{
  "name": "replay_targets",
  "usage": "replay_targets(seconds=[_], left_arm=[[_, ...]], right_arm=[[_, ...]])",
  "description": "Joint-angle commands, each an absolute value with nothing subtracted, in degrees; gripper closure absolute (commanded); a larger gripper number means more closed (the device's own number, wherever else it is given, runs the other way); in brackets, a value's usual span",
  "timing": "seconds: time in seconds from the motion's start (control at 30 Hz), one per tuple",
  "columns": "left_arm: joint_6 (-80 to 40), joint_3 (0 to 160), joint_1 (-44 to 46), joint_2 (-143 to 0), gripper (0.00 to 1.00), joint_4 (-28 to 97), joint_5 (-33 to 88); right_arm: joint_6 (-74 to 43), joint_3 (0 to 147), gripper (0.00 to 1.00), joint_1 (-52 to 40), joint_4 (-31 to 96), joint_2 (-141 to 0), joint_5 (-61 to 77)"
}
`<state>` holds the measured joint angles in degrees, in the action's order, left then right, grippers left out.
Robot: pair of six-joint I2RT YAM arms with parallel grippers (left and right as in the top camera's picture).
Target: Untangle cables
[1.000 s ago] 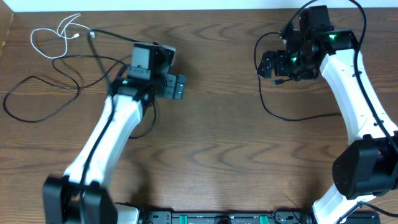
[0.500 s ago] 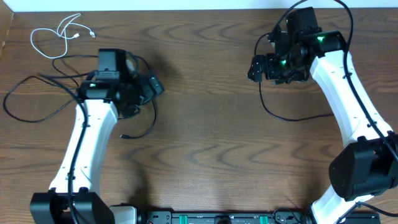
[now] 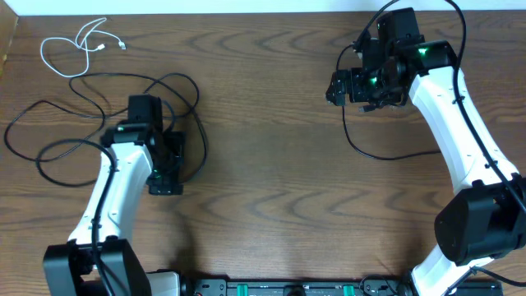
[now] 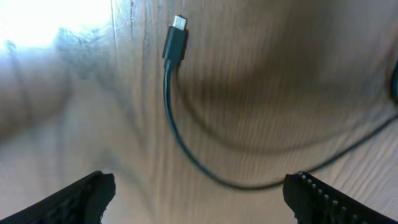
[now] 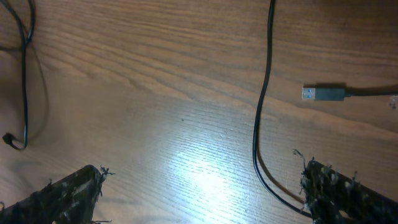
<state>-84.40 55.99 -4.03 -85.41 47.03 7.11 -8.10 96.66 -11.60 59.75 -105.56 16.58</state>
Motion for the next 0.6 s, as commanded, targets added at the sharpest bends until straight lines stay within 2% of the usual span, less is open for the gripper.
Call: replay_targets(seconds=[0.0,0.07,0.37,0.47,0.57], left_arm=[[-95.79,53.15,-4.10,-85.71,0.13,45.91,6.31],[-98.83,51.31,-4.10,-85.71,0.15,45.45,7.46],[-99.15,43.48,-4.10,-85.73,0.21,34.74,7.25],[-99.18,41.65,-4.12,-85.73,0.32,32.14,6.57],[-99.11,41.23,-4.12,-85.76,0.47,31.11,5.04]], right_arm=[[-8.10,97.36,0.01,-11.79,59.57,-104.68,16.86],[-8.10,97.36,0.01,-11.77,59.33,-104.68,16.86],[-8.12,97.36,0.01,-12.16,58.83,-104.68,16.88],[-8.12,97.36,0.01,-12.16,59.20,-104.68,16.88],[-8.14,97.36,0.01,-12.29,59.33,-104.68,16.91]])
